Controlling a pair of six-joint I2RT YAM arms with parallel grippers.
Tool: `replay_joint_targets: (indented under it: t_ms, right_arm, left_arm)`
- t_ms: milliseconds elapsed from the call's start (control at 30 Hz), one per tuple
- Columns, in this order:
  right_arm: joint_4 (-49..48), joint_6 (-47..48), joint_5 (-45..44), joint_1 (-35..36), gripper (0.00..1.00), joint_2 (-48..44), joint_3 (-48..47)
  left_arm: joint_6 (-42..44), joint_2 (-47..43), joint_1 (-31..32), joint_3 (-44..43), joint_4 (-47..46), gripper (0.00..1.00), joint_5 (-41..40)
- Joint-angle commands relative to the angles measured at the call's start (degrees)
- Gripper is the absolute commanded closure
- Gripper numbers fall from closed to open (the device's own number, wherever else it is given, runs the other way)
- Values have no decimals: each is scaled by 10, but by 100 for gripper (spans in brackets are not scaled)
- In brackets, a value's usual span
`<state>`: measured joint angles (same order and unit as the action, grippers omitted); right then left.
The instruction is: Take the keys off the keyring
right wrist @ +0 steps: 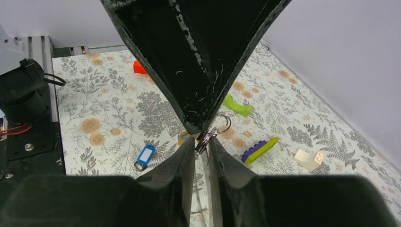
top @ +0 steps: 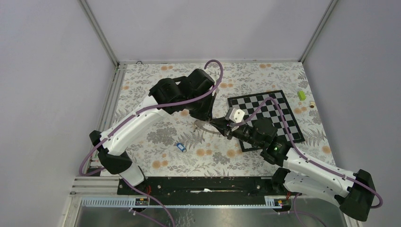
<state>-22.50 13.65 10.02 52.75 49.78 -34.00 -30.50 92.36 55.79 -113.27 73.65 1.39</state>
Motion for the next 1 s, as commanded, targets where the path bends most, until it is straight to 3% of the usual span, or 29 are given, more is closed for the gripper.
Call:
replay_joint_targets:
  t_ms: [0, 333, 500, 700, 800, 867, 900, 967]
  right_arm:
    - [-19, 1, -9, 5, 79, 8, -19]
    - [28, -6, 4, 5, 100, 10, -38]
    - [116, -8, 7, 5, 100, -11, -71]
    - [277, -52, 13, 5, 100, -12, -156]
    - [316, -74, 17, 5, 100, -17, -182]
    - [331, -95, 19, 5, 100, -24, -194]
    - [343, -107, 17, 5, 100, -25, -203]
    - [376, -131, 9, 5, 100, -21, -233]
  left_arm:
    - [-3, -18, -1, -34, -24, 100, 5]
    - [7, -26, -1, -21, -24, 100, -11]
    - [26, -49, -1, 3, -32, 100, -38]
    - [57, -138, -1, 87, -123, 99, -9]
    - [62, -194, -1, 148, -192, 86, 26]
    - [61, -232, -1, 192, -245, 71, 45]
    - [61, -252, -1, 218, -272, 63, 50]
    - [60, -296, -1, 272, -334, 37, 47]
